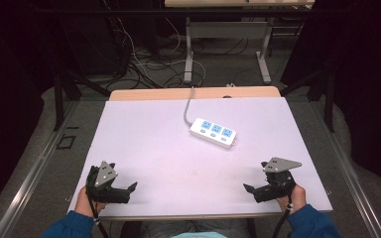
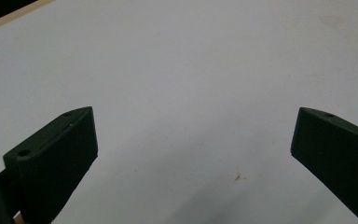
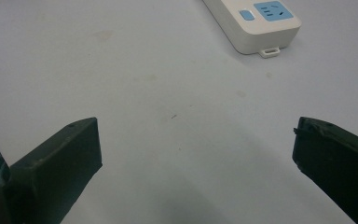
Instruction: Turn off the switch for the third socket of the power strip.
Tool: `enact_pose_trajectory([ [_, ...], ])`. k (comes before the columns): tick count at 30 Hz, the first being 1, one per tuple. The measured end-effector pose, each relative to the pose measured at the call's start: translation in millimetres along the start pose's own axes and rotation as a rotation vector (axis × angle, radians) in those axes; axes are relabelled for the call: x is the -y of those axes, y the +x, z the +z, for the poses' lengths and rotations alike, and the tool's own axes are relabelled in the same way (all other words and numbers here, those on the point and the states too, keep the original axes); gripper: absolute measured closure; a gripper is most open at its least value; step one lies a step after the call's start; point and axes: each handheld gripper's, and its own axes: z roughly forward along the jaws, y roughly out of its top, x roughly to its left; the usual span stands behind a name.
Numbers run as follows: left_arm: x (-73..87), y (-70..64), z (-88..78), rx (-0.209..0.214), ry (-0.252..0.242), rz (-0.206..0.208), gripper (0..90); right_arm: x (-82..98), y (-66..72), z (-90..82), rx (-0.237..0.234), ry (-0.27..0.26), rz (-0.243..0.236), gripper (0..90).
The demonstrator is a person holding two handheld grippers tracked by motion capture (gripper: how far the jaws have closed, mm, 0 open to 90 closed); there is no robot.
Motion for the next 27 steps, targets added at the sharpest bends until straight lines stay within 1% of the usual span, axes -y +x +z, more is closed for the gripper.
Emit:
enact_pose_trajectory([
  [3,0.3,0.5,-0.3,-0.002,0.000,0.000,0.6,-0.3,0.4,0.5,-0.001,-0.002,0.001,0.7],
  [4,0.0,1.4,-0.7,-0.009,-0.001,0.012,0.6,-0.4,0.1,0.8,-0.007,0.000,-0.003,0.7],
  [5,-0.1,1.3,-0.5,-0.011,-0.003,0.012,0.6,-0.5,0.1,0.7,-0.005,0.000,-0.006,0.7],
  [6,-0.3,1.2,-0.4,-0.011,-0.002,0.012,0.7,-0.7,-0.2,-0.1,-0.006,0.012,-0.008,0.7],
  [7,-0.1,0.2,0.2,0.000,-0.001,0.001,0.7,-0.7,0.3,-0.3,-0.007,0.018,-0.001,0.7],
  [8,-0.1,0.0,0.5,-0.001,-0.001,0.001,0.7,-0.5,0.0,0.1,-0.008,0.012,0.000,0.7],
  [9,0.0,-0.2,0.8,-0.005,-0.002,0.003,0.7,-0.3,0.1,0.4,0.005,0.001,0.001,0.7],
  [10,0.0,-0.2,0.8,-0.004,-0.003,0.000,0.7,-0.5,-0.2,0.5,0.003,0.000,0.001,0.7],
  [13,-0.1,0.2,0.2,-0.003,0.005,0.006,0.7,-0.7,-0.5,0.0,0.003,0.002,-0.002,0.7],
  [14,-0.1,0.1,0.1,-0.003,0.003,0.004,0.7,-1.0,-0.4,-0.2,-0.005,0.005,0.001,0.7],
  [16,0.0,0.2,0.4,-0.005,0.001,0.005,0.8,-1.6,-0.6,-0.1,0.003,-0.001,-0.005,0.7],
  [19,0.0,0.3,0.2,-0.004,0.001,0.004,0.8,-2.6,-0.7,-0.3,0.001,0.011,-0.006,0.7],
  [20,-0.1,0.3,0.1,-0.006,0.001,0.004,0.8,-2.4,-0.2,0.1,0.002,0.001,0.000,0.7],
  [21,-0.1,0.4,0.1,-0.007,0.002,0.005,0.7,-2.7,-0.7,0.5,0.003,-0.003,-0.006,0.7],
  [22,-0.1,0.4,0.3,-0.005,0.000,0.004,0.8,-3.4,-0.7,0.1,0.000,0.002,-0.004,0.7],
  [23,0.1,0.3,0.7,-0.007,-0.004,0.004,0.8,-3.9,-1.4,0.4,0.001,-0.002,-0.014,0.7],
  [26,0.1,0.3,0.6,-0.008,-0.001,0.004,0.8,-6.4,-0.4,0.3,0.008,-0.002,-0.002,0.7],
  [27,0.0,0.4,0.3,-0.007,0.001,0.003,0.8,-7.2,-0.8,0.5,0.006,-0.005,-0.009,0.7],
])
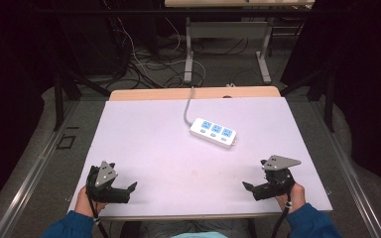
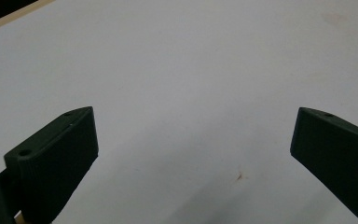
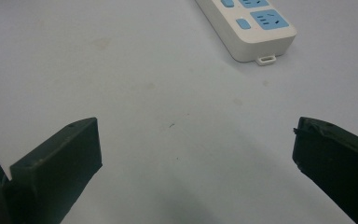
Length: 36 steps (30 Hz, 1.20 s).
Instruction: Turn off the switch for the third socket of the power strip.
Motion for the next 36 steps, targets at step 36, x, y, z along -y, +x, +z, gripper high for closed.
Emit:
enact_pose_trajectory([
  [36,-0.3,0.9,0.9,-0.004,0.006,0.007,0.7,-34.4,-12.2,4.8,0.022,-0.013,0.009,0.0],
])
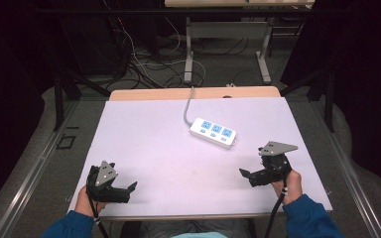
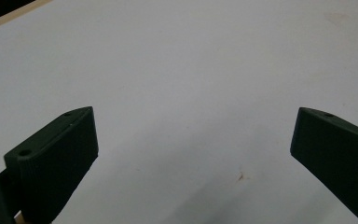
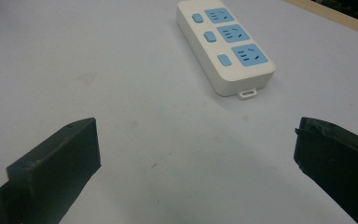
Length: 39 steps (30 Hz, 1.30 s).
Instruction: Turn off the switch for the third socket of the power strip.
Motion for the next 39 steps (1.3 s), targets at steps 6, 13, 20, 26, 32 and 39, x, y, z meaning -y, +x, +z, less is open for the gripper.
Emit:
enact_pose_trajectory([
  [6,0.1,-0.3,0.2,0.003,0.000,-0.006,0.8,-6.1,-3.3,4.4,0.006,-0.004,-0.001,0.0],
  [13,-0.1,0.3,0.1,-0.004,0.000,0.002,0.7,-13.8,-6.6,8.9,0.010,-0.006,-0.005,0.0],
  [20,0.0,0.2,0.1,-0.005,0.000,0.002,0.7,-22.2,-13.1,12.4,0.013,-0.011,-0.002,0.0],
  [26,-0.1,0.3,0.4,-0.004,0.001,0.003,0.7,-30.0,-14.8,16.3,0.017,-0.023,0.001,0.0],
  [32,0.0,0.5,0.4,-0.005,0.001,0.000,0.7,-37.8,-17.1,20.6,0.008,-0.029,0.000,0.0],
  [39,0.1,0.6,0.4,-0.003,-0.001,0.000,0.8,-46.6,-20.1,28.4,0.005,-0.030,-0.004,0.1],
])
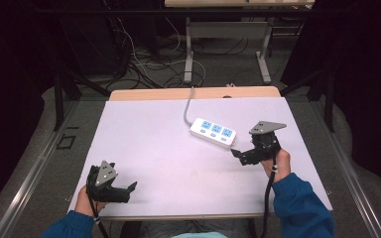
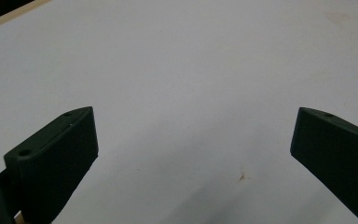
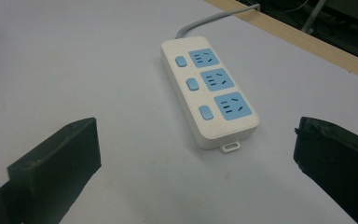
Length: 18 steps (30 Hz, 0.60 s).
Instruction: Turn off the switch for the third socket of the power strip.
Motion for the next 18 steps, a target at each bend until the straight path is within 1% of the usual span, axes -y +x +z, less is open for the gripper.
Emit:
enact_pose_trajectory([
  [5,-0.1,0.0,-0.1,-0.001,0.001,0.002,0.7,-4.8,-3.9,4.9,0.004,-0.005,0.004,0.8],
  [7,0.0,-0.4,0.1,0.004,0.000,-0.004,0.7,-6.5,-5.5,6.7,-0.002,-0.001,0.002,1.1],
  [8,-0.2,0.0,-0.1,-0.002,0.001,0.004,0.7,-7.2,-5.9,7.8,-0.003,-0.001,0.006,1.3],
  [9,-0.1,-0.1,0.0,0.002,0.001,0.001,0.7,-7.9,-6.5,8.8,0.001,-0.001,0.004,1.7],
  [15,0.0,0.0,0.1,-0.002,0.001,0.001,0.7,-11.7,-11.0,14.5,-0.003,-0.002,0.003,3.6],
  [18,0.0,-0.2,0.4,-0.003,-0.002,0.001,0.7,-14.0,-13.0,17.5,-0.002,-0.002,0.012,3.6],
])
